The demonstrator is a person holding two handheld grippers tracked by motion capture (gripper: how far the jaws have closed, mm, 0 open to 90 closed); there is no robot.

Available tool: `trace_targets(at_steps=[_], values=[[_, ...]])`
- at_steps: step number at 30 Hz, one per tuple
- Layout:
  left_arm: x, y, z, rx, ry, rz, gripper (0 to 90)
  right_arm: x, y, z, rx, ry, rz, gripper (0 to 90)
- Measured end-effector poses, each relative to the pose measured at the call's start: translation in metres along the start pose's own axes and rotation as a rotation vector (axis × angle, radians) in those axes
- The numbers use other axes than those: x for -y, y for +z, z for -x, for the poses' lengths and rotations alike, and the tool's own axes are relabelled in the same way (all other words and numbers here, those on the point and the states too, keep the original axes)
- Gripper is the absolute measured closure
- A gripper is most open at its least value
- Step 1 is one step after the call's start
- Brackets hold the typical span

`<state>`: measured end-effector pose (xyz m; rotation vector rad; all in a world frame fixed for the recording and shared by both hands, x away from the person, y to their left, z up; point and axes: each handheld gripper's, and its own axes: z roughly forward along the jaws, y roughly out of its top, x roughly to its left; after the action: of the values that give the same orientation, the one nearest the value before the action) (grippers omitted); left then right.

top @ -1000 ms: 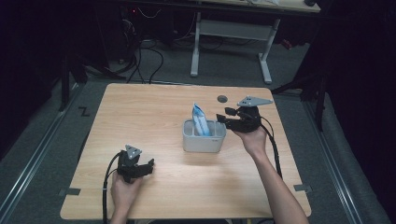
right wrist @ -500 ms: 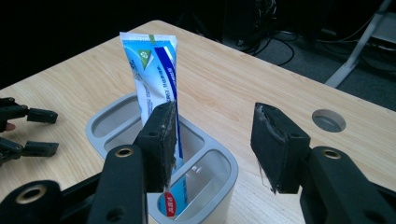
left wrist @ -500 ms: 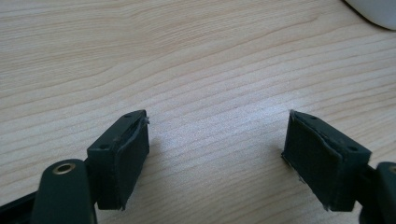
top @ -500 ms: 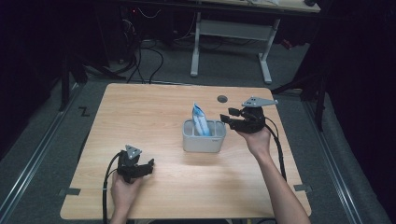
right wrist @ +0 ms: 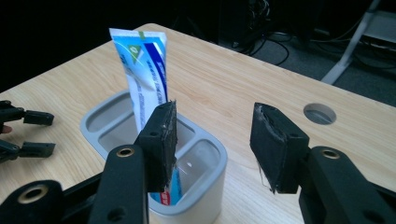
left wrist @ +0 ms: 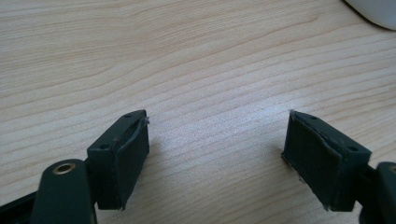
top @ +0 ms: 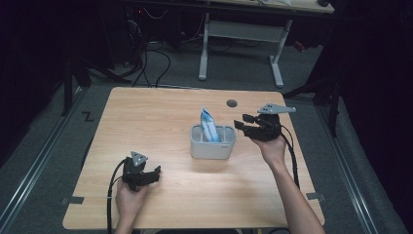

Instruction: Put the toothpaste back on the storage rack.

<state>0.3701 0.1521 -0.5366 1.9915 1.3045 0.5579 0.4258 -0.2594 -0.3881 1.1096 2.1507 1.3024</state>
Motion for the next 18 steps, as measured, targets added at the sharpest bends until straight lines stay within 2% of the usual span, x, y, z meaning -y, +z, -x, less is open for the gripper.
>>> trace_targets(at_steps=[18], values=[[0.0, 0.0, 0.0, -0.001, -0.001, 0.0, 22.6, 0.012, -0.023, 0.012, 0.019, 0.037, 0.032, 51.3]])
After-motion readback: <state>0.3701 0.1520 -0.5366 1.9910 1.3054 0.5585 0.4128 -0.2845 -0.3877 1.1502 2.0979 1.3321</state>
